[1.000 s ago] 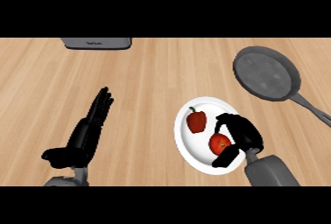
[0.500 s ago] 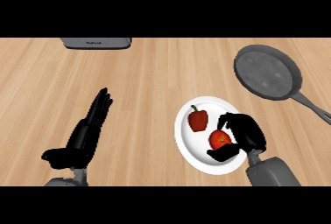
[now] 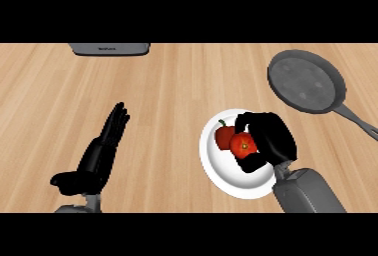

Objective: Pick the tomato from the plate and place it in the pan

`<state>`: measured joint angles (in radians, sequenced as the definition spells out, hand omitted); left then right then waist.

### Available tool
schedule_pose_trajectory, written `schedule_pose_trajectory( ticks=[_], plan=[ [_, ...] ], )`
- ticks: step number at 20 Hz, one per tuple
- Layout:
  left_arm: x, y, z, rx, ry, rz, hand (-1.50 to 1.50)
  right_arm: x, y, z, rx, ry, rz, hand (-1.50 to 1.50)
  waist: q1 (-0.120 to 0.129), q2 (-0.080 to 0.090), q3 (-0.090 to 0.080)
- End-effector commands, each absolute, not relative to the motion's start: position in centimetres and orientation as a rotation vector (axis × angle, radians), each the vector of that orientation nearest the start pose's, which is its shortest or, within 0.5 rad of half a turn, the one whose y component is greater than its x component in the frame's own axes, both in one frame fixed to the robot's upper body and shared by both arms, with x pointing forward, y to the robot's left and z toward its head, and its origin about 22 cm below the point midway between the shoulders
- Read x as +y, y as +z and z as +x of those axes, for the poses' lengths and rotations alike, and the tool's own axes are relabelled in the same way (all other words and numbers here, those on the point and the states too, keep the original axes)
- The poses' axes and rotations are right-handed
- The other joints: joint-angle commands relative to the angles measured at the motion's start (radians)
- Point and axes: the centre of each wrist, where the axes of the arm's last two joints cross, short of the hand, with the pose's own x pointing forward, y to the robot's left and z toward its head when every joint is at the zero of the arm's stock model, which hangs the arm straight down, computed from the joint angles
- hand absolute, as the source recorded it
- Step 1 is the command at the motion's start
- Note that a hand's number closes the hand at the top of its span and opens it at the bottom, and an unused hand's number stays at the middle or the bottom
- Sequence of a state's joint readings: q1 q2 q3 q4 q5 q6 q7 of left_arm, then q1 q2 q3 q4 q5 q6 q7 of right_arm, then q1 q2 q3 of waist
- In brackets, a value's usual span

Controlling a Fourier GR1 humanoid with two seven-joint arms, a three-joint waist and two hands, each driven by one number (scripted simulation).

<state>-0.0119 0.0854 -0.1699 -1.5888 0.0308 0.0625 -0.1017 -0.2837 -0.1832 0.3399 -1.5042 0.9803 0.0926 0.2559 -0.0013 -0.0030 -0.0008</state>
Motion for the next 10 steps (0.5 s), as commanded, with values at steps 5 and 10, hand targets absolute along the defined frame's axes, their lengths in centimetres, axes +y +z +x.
schedule_pose_trajectory(
  ticks=[5,10],
  plan=[
    [19.9,1.0,23.4,-1.673,-0.136,-0.063,0.00,-18.0,10.6,26.7,-1.690,0.859,-0.900,1.50,-0.006,-0.001,0.001],
    [21.1,2.1,24.9,-1.701,-0.132,-0.062,0.00,-20.0,11.4,28.3,-1.648,0.671,-0.889,1.50,0.001,0.003,0.001]
  ],
)
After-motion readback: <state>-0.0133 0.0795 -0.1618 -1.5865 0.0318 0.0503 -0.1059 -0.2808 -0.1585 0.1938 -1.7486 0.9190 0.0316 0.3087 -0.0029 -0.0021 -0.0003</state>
